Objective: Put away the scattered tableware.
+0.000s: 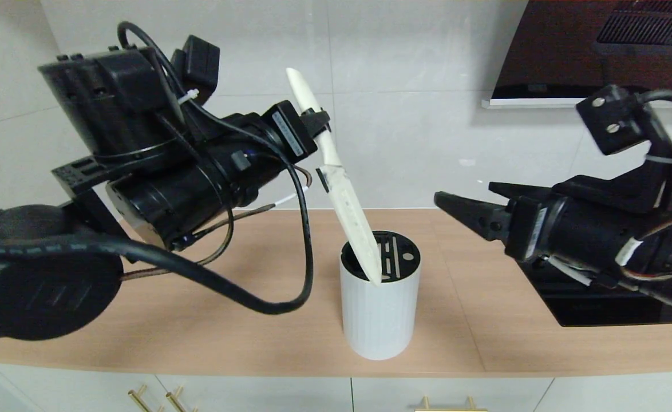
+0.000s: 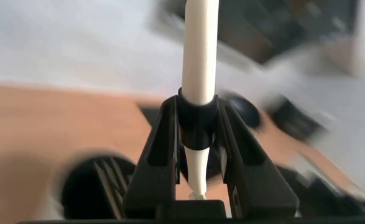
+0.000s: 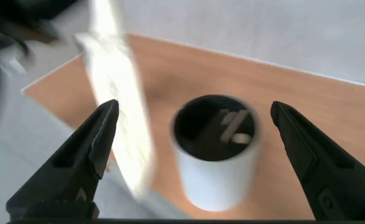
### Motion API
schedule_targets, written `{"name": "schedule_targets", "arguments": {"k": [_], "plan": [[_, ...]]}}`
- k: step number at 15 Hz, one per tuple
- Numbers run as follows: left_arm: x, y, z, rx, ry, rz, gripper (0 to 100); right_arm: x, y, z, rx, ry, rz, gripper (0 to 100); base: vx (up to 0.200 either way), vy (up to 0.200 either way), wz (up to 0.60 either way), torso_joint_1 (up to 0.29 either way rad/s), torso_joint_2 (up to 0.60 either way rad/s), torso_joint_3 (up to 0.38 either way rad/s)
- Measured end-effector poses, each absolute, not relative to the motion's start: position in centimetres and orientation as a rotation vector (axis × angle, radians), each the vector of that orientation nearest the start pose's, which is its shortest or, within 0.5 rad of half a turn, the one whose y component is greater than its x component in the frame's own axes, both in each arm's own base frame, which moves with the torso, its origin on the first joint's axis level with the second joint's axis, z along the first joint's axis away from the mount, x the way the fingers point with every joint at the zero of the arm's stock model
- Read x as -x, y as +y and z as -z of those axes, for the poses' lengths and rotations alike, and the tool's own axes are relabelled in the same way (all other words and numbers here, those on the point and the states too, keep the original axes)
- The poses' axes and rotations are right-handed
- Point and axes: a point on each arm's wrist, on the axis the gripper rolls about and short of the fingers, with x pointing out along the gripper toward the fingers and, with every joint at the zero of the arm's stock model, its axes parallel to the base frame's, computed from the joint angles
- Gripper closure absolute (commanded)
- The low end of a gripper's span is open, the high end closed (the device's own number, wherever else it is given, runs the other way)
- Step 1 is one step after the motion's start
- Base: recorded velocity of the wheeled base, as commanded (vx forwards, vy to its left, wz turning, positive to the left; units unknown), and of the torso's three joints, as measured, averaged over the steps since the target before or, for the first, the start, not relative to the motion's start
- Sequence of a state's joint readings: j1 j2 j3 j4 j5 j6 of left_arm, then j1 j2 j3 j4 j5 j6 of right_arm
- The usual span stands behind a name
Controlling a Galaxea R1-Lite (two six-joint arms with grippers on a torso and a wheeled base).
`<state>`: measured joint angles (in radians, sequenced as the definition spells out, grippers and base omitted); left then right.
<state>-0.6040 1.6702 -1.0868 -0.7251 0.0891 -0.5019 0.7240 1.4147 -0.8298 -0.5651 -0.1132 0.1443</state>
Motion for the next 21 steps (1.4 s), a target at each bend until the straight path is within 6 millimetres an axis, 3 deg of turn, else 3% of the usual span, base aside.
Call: {"name": "schedule_targets", "arguments": {"k": [2, 4, 9, 14, 21], "plan": [[-26.0, -18.4, -29.0, 0.476, -0.082, 0.420, 100, -18.0, 14.4, -27.1, -0.147, 0.026, -0.581, 0, 0.000, 0.000, 0.00, 0.000, 0.00, 0.000], [-25.5, -20.3, -29.0, 0.415, -0.149, 0.377, 100, -18.0, 13.8, -27.5, -0.152, 0.012, -0.566, 0, 0.000, 0.000, 0.00, 0.000, 0.00, 0.000], [-26.8, -23.4, -26.3, 0.275, -0.330, 0.259, 100, -18.2, 13.8, -27.2, -0.149, 0.021, -0.559, 0, 0.000, 0.000, 0.00, 0.000, 0.00, 0.000], [-28.5, -25.0, -22.6, 0.210, -0.279, 0.252, 100, -18.5, 14.0, -26.9, -0.143, 0.033, -0.557, 0, 0.000, 0.000, 0.00, 0.000, 0.00, 0.000], [-29.8, -25.4, -20.9, 0.187, -0.250, 0.239, 100, -18.6, 14.1, -26.7, -0.140, 0.040, -0.557, 0, 0.000, 0.000, 0.00, 0.000, 0.00, 0.000]]}}
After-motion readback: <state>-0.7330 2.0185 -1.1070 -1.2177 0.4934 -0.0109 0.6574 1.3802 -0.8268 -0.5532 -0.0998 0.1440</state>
